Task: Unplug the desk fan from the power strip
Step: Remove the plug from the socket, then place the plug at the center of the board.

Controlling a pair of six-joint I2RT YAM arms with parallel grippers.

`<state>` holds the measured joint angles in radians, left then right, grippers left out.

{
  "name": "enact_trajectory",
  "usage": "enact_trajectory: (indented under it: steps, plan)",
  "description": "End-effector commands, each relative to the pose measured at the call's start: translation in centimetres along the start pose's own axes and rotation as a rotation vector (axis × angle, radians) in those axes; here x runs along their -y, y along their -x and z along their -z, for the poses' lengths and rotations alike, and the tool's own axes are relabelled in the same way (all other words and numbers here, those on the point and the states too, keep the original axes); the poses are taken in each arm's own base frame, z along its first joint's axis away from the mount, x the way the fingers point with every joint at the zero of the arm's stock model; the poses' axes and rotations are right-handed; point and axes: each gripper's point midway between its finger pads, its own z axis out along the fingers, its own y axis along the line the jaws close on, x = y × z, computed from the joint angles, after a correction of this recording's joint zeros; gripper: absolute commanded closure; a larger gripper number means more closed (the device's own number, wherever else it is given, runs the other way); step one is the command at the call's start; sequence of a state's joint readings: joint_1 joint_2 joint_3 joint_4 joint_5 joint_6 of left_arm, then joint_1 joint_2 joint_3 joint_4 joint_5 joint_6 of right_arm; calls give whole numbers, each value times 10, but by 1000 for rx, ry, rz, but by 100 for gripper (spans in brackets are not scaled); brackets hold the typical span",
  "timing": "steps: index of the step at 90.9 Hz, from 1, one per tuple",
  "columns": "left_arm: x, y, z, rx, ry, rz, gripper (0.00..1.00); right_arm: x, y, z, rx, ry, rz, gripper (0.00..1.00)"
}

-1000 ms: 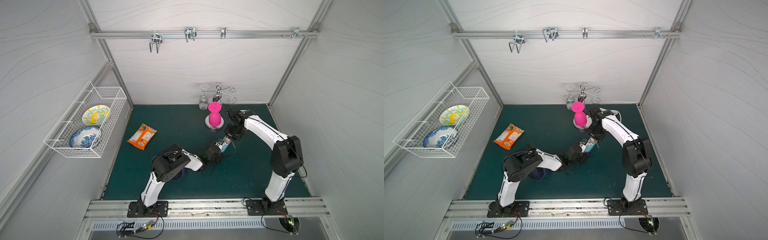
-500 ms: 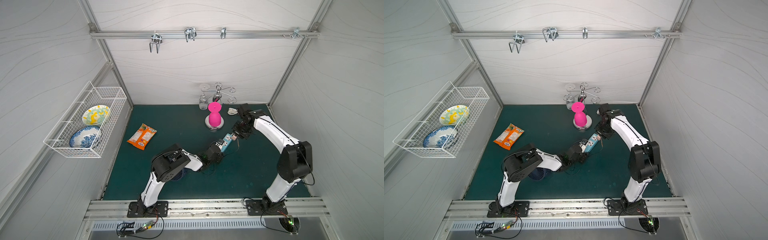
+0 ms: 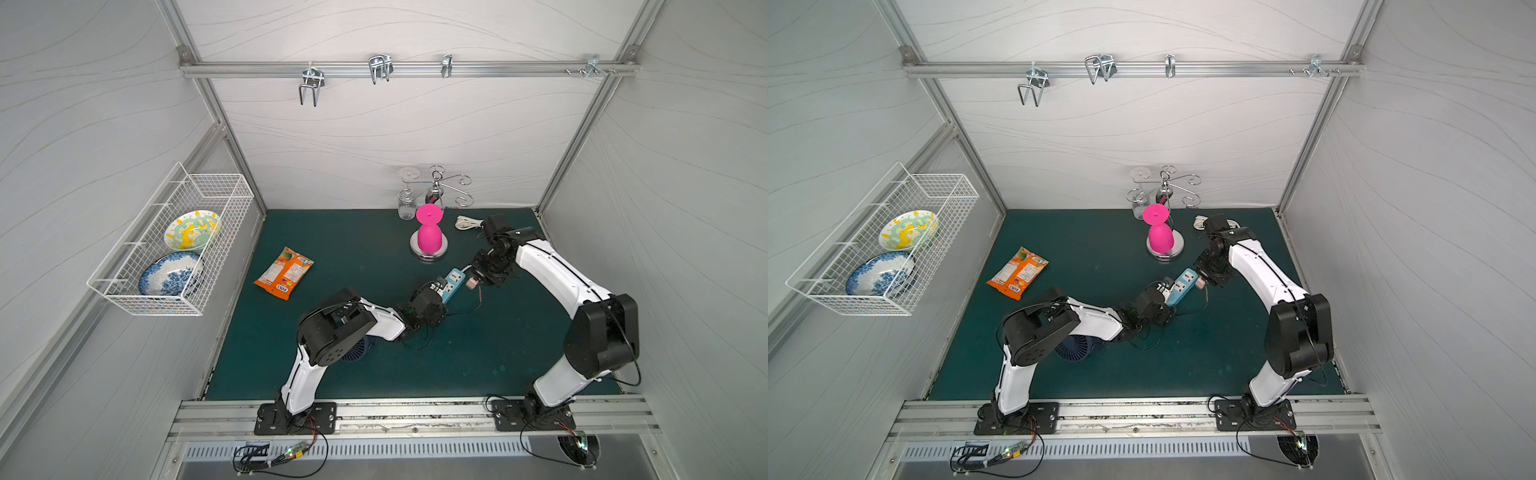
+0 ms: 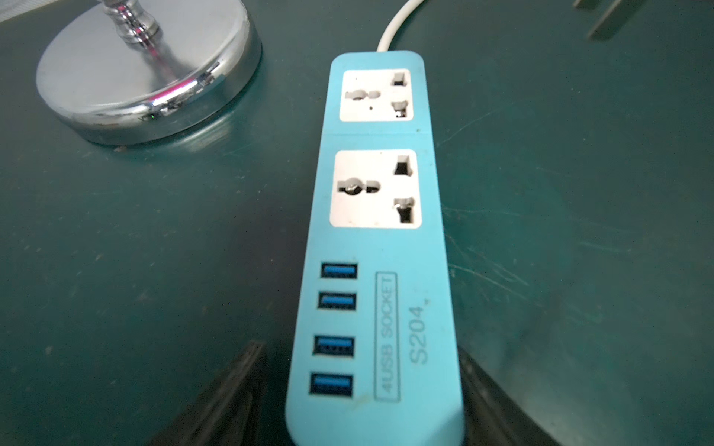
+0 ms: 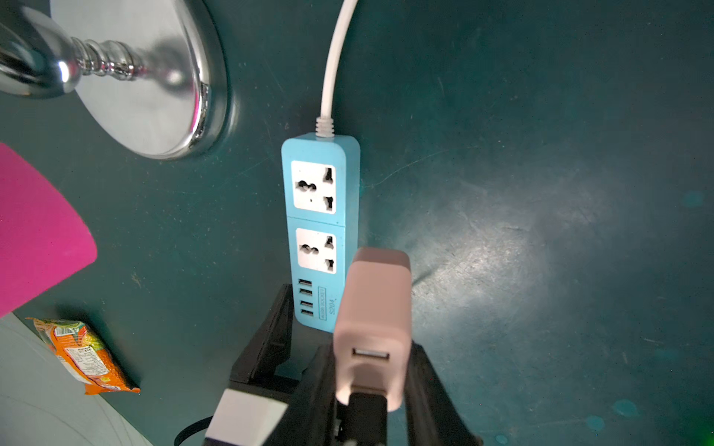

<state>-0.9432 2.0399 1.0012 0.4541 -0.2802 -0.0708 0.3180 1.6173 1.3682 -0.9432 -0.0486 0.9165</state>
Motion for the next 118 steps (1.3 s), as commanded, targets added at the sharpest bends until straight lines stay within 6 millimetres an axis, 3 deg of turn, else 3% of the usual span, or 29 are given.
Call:
enact_trajectory:
  steps: [1, 34, 74, 89, 118]
  plan:
    - [-8, 11, 8, 0, 29, -23, 25, 1, 1, 16, 17, 47, -1, 100]
    - [-9, 31, 20, 41, 29, -37, 24, 27, 2, 21, 18, 56, -48, 100]
    - [-16, 66, 51, 106, 36, -26, 24, 58, -20, 24, -10, 90, -81, 100]
    - [-20, 71, 63, 120, 46, -10, 24, 71, -19, 14, -11, 133, -115, 100]
    - [-28, 64, 76, 118, 63, 3, 24, 61, 1, -2, 25, 275, -124, 100]
